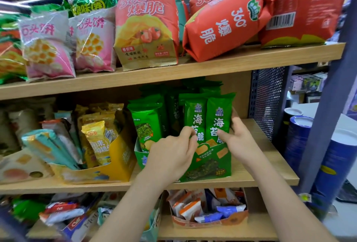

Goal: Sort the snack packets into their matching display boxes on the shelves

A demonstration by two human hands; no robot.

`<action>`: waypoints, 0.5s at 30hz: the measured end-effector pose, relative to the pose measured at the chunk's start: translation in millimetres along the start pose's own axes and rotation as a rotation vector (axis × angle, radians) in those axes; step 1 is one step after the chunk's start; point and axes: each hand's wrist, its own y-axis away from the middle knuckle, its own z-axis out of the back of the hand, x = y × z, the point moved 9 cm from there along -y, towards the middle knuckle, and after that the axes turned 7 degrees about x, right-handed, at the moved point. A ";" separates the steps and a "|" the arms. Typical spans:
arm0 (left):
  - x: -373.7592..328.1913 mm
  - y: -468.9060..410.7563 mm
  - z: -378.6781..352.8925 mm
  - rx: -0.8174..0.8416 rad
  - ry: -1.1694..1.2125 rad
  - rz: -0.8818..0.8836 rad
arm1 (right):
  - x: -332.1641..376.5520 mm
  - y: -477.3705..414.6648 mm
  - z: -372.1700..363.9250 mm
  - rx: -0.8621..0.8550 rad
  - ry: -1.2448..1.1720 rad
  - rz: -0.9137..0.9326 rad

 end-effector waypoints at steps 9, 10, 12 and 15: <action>29.1 47.3 40.6 -0.366 -0.155 -0.048 | 84.6 64.2 -53.8 -0.248 0.878 0.641; 32.2 45.9 40.8 -0.349 -0.224 -0.068 | 86.7 59.7 -70.9 -0.159 0.970 0.657; 36.6 40.4 35.7 -0.280 -0.352 -0.115 | 85.1 46.5 -99.4 0.015 1.130 0.616; 45.9 32.9 25.6 -0.183 -0.422 -0.156 | 69.7 28.2 -110.8 0.171 1.306 0.484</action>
